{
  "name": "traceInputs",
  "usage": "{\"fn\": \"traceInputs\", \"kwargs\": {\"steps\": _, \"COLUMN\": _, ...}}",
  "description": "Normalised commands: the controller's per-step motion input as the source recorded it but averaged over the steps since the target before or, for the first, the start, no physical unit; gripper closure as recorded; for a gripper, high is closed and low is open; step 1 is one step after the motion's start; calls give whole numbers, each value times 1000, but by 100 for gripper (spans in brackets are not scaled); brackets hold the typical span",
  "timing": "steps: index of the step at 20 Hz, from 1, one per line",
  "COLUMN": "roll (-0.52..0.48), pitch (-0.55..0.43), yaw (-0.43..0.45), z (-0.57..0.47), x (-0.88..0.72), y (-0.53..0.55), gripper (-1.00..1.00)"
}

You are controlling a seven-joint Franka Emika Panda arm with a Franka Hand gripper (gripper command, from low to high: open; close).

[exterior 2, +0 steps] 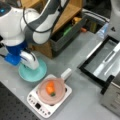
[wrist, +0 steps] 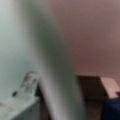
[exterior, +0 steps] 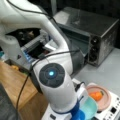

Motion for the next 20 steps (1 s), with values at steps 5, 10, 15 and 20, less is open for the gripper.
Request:
{"fn": "traceInputs", "kwargs": {"steps": 5, "roll": -247, "pitch": 66, "yaw": -34, "z": 218, "x": -116, "y": 410, "gripper": 100}}
{"fn": "traceInputs", "kwargs": {"steps": 10, "roll": -211, "pitch": 18, "yaw": -35, "z": 139, "x": -256, "y": 478, "gripper": 100}}
{"fn": "traceInputs", "kwargs": {"steps": 15, "roll": -212, "pitch": -21, "yaw": -10, "z": 80, "x": -436, "y": 476, "gripper": 100}}
{"fn": "traceInputs", "kwargs": {"steps": 20, "roll": -224, "pitch": -73, "yaw": -71, "z": -20, "x": -524, "y": 369, "gripper": 100}}
